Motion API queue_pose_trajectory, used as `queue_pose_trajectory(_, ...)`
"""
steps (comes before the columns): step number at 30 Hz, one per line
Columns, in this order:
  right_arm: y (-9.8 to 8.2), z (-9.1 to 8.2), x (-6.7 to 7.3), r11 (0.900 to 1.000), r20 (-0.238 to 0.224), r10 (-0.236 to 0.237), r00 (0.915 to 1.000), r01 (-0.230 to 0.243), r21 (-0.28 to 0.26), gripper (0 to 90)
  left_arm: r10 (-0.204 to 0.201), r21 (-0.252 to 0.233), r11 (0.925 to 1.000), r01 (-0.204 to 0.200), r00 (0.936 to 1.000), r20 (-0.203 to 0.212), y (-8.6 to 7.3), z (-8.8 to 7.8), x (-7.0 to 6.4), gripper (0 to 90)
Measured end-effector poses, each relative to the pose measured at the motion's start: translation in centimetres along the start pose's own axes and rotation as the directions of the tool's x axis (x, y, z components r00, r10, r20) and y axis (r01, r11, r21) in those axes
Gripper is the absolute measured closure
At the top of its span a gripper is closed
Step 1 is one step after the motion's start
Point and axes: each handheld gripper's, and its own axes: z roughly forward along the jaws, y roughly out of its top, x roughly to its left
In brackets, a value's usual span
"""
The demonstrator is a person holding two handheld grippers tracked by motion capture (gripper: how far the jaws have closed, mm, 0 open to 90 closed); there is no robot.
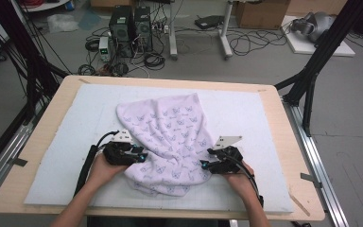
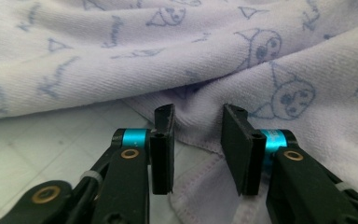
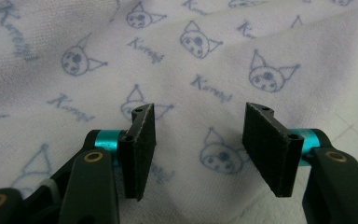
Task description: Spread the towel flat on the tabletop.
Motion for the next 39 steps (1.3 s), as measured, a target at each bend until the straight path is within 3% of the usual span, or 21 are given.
queue_pose_trajectory(2,0.0,0.0,0.0,1.0,0.004,-0.002,1.0,0.002,0.002,43.5,-0.003,-0.003,1.0,0.003,0.9999,-0.014,0.1,0.0,0.0,69.7)
queue_pose_trajectory(4,0.0,0.1,0.0,1.0,0.001,0.001,1.0,-0.001,0.001,43.2,0.01,-0.013,0.9999,-0.01,0.9999,-0.009,0.0,0.0,-0.1,84.8)
queue_pose_trajectory(6,0.0,0.1,0.0,1.0,0.001,0.001,1.0,-0.001,0.001,43.2,0.023,-0.006,0.9997,-0.023,0.9993,-0.029,0.1,-0.1,-0.2,89.3)
queue_pose_trajectory(12,0.0,0.1,0.0,1.0,0.007,0.001,1.0,-0.002,0.003,42.8,0.01,-0.018,0.9998,-0.01,0.9994,-0.033,-0.1,-0.7,-0.1,89.8)
queue_pose_trajectory(18,-0.1,0.1,0.0,1.0,0.008,0.011,0.9999,-0.011,0.003,42.3,0.008,-0.068,0.9976,-0.009,0.9998,-0.016,0.0,-1.1,-0.1,88.6)
queue_pose_trajectory(21,-0.1,0.1,0.0,1.0,0.009,0.008,0.9999,-0.008,-0.001,42.2,0.01,-0.054,0.9985,-0.011,0.9999,-0.013,0.2,-0.4,-0.2,67.1)
queue_pose_trajectory(25,-0.1,0.1,0.0,1.0,0.011,0.011,0.9999,-0.011,-0.005,42.2,0.02,-0.014,0.9997,-0.021,0.9996,-0.021,0.1,0.4,-0.4,59.2)
queue_pose_trajectory(28,-0.2,0.1,0.0,1.0,0.01,0.01,0.9999,-0.01,-0.005,42.1,0.028,-0.006,0.9996,-0.029,0.9975,-0.065,0.2,0.4,-0.4,70.0)
queue_pose_trajectory(30,-0.2,0.1,0.0,1.0,0.01,0.014,0.9999,-0.014,-0.003,42.1,0.027,-0.002,0.9996,-0.027,0.9977,-0.062,0.2,0.4,-0.4,83.1)
queue_pose_trajectory(34,-0.2,0.2,0.0,1.0,0.012,0.015,0.9998,-0.014,-0.004,42.1,0.06,0.014,0.9982,-0.059,0.9947,-0.083,0.4,0.2,-0.8,87.0)
queue_pose_trajectory(39,-0.2,0.1,0.0,1.0,0.012,0.015,0.9998,-0.015,-0.008,42.1,0.02,-0.043,0.9988,-0.024,0.995,-0.097,0.5,-2.0,-0.4,87.4)
